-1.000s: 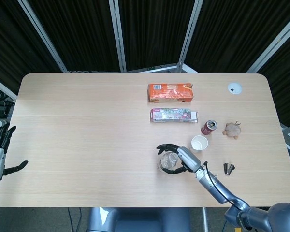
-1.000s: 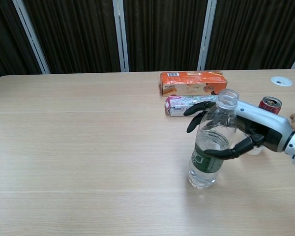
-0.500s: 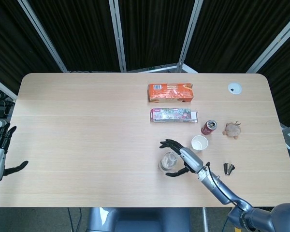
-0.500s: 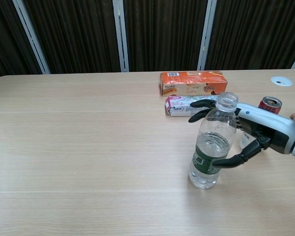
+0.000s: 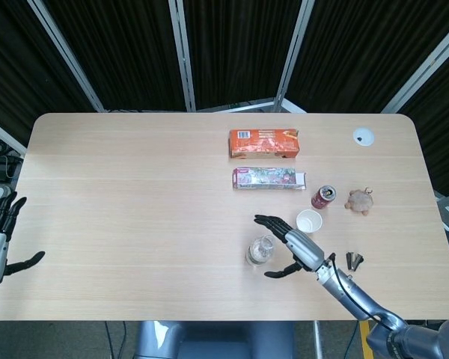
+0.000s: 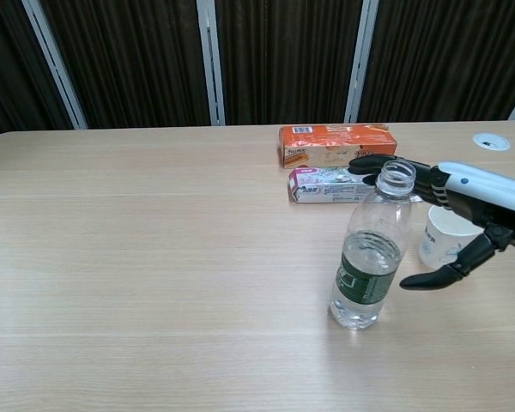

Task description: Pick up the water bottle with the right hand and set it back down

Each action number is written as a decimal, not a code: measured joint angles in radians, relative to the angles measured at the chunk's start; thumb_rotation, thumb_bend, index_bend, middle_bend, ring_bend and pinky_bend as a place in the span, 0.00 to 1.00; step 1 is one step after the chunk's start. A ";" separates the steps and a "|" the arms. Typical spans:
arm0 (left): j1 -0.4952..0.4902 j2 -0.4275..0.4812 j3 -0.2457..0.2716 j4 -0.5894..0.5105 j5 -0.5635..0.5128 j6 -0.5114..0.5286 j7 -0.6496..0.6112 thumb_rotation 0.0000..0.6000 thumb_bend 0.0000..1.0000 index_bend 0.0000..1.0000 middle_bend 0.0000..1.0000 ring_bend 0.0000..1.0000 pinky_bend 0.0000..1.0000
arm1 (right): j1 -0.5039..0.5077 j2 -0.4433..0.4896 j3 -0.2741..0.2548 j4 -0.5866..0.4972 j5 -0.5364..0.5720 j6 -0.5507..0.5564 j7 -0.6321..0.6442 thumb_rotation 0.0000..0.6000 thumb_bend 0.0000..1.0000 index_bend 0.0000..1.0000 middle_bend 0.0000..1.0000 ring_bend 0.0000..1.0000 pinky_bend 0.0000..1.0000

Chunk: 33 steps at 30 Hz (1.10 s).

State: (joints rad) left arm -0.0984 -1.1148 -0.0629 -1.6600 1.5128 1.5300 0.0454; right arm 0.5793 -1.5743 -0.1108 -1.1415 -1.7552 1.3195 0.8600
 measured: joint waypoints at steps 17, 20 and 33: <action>0.010 0.038 0.020 -0.019 0.050 0.017 -0.051 1.00 0.00 0.00 0.00 0.00 0.00 | -0.071 0.211 -0.007 0.063 -0.031 0.118 -0.375 1.00 0.00 0.00 0.00 0.00 0.00; 0.011 0.045 0.023 -0.022 0.057 0.019 -0.065 1.00 0.00 0.00 0.00 0.00 0.00 | -0.091 0.231 0.005 0.077 -0.011 0.137 -0.396 1.00 0.00 0.00 0.00 0.00 0.00; 0.027 0.018 0.004 0.023 0.061 0.075 -0.036 1.00 0.00 0.00 0.00 0.00 0.00 | -0.293 0.376 0.070 -0.206 0.177 0.269 -0.654 1.00 0.00 0.00 0.00 0.00 0.00</action>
State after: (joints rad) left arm -0.0717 -1.0967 -0.0591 -1.6371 1.5737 1.6052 0.0095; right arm 0.2858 -1.1986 -0.0410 -1.3477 -1.5780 1.5882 0.2057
